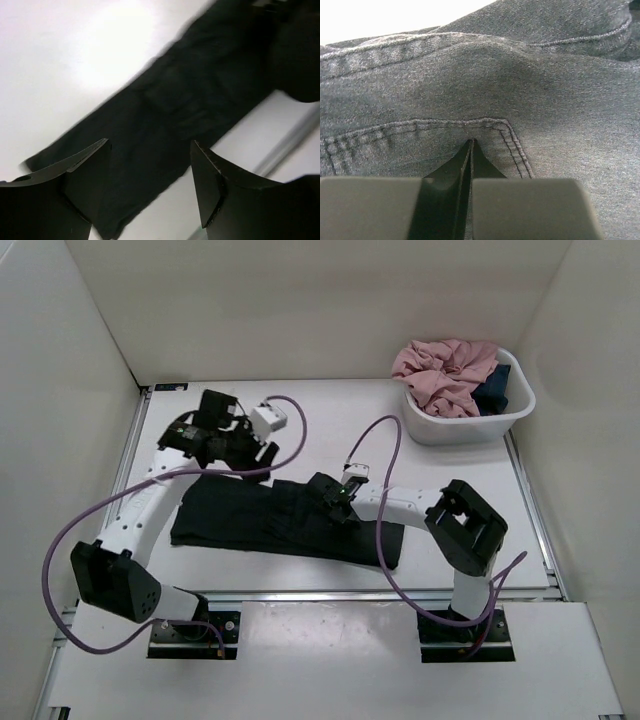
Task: Fold and stack the trousers
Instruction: Fold the trousers
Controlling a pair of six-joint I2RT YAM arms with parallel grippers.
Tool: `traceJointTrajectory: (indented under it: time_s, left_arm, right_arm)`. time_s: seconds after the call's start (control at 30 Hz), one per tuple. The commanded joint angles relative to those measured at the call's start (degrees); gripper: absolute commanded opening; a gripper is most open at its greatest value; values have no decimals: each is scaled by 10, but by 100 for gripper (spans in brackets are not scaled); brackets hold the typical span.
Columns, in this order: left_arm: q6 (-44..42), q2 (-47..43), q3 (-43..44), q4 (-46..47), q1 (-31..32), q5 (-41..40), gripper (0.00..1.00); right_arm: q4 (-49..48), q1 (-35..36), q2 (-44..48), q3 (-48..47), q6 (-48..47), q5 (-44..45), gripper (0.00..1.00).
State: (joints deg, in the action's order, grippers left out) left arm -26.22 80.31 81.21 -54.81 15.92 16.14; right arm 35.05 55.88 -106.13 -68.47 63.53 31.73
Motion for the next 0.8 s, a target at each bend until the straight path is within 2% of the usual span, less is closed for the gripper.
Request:
traceJointTrajectory:
  time_s: [0.0, 0.07, 0.17, 0.27, 0.3, 0.33, 0.37, 0.4, 0.43, 0.5, 0.53, 0.6, 0.77]
  left_arm:
    - [31, 21, -47, 0, 37, 107, 75]
    - [40, 42, -63, 17, 57, 125, 75]
    - [53, 73, -71, 51, 75, 105, 75]
    - [72, 97, -71, 78, 96, 70, 75]
    - [78, 116, -71, 83, 103, 51, 75]
    - [78, 127, -71, 83, 110, 28, 75]
    - [85, 136, -64, 96, 116, -26, 75]
    - [92, 157, -64, 96, 121, -48, 75]
    - [92, 166, -64, 102, 121, -61, 75]
    - [97, 184, -59, 102, 121, -82, 75]
    - [97, 189, -59, 102, 121, -88, 75]
    - [97, 197, -65, 102, 121, -102, 75]
    - [97, 218, -83, 107, 126, -103, 75]
  right_arm:
    - [-38, 3, 20, -12, -18, -26, 4]
    - [26, 3, 68, -31, -7, 20, 5]
    - [102, 3, 157, -10, 34, 65, 19]
    - [121, -10, 259, 52, 48, 71, 43]
    - [126, -21, 282, 106, 49, 71, 53]
    - [126, -53, 326, 135, 49, 53, 69]
    - [112, -73, 350, 167, 29, 32, 74]
    - [33, -117, 375, 239, -2, -38, 80]
    - [-17, -141, 416, 276, -36, -88, 91]
    - [-83, -199, 446, 341, -67, -151, 97]
    - [-137, -215, 467, 368, -77, -176, 99]
    - [-169, -254, 474, 417, -103, -225, 99]
    - [-270, -284, 448, 471, -124, -306, 99]
